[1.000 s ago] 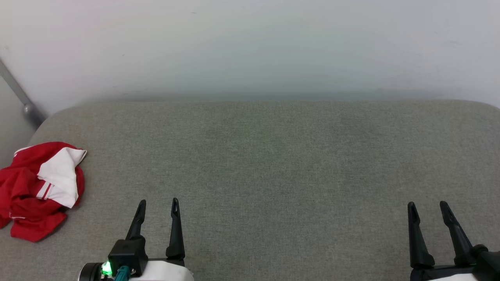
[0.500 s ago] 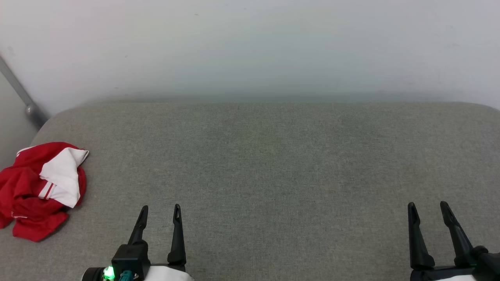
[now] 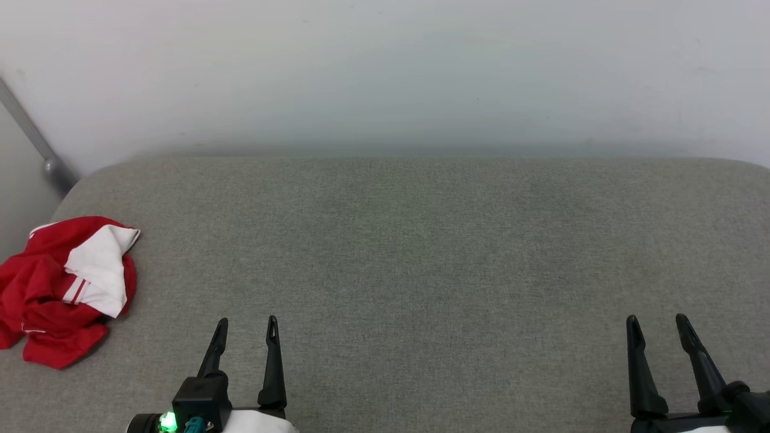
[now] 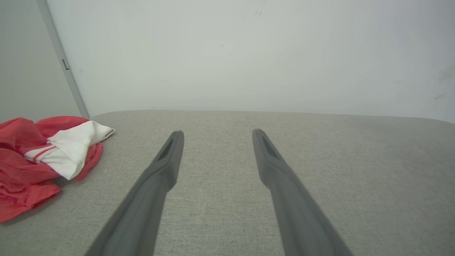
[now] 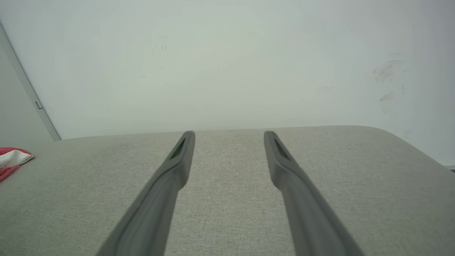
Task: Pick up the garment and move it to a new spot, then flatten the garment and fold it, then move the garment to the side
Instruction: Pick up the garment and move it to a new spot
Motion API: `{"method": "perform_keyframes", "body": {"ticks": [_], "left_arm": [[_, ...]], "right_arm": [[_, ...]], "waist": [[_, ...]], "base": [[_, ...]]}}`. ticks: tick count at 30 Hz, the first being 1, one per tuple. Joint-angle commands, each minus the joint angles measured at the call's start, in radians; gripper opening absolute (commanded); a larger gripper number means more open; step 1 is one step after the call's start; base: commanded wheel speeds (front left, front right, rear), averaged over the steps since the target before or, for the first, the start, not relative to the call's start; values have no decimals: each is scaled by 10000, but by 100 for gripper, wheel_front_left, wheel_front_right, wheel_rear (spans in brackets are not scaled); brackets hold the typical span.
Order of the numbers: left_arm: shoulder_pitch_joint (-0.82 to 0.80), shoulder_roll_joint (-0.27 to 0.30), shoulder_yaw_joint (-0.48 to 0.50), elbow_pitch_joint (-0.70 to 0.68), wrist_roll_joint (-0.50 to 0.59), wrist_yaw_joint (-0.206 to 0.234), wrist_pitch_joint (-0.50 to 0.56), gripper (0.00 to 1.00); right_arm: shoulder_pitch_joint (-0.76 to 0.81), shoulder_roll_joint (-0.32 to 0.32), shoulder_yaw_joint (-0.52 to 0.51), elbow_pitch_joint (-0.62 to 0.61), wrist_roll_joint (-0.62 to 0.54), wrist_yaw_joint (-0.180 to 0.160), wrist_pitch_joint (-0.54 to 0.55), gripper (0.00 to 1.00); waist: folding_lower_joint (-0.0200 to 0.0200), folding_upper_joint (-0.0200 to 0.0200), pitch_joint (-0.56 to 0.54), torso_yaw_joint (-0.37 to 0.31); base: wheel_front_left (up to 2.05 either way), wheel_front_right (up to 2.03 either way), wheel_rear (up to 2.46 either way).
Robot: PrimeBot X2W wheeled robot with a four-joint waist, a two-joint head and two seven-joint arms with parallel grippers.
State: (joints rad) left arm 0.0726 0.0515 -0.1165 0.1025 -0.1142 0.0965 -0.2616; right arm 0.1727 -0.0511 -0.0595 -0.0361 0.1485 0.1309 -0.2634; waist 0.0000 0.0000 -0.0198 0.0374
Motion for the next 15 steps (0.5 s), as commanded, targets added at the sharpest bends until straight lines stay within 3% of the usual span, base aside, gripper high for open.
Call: {"method": "perform_keyframes", "body": {"ticks": [1, 15], "left_arm": [[-28, -16, 34, 3, 37, 15, -54, 100], [-119, -15, 294, -28, 203, 120, -52, 100]], "right_arm": [[143, 16, -4, 3, 40, -3, -21, 100], [305, 18, 47, -5, 30, -3, -21, 100]], "waist": [[0, 0, 0, 47], [0, 0, -15, 1257]], "base": [[0, 0, 0], [0, 0, 0]]}}
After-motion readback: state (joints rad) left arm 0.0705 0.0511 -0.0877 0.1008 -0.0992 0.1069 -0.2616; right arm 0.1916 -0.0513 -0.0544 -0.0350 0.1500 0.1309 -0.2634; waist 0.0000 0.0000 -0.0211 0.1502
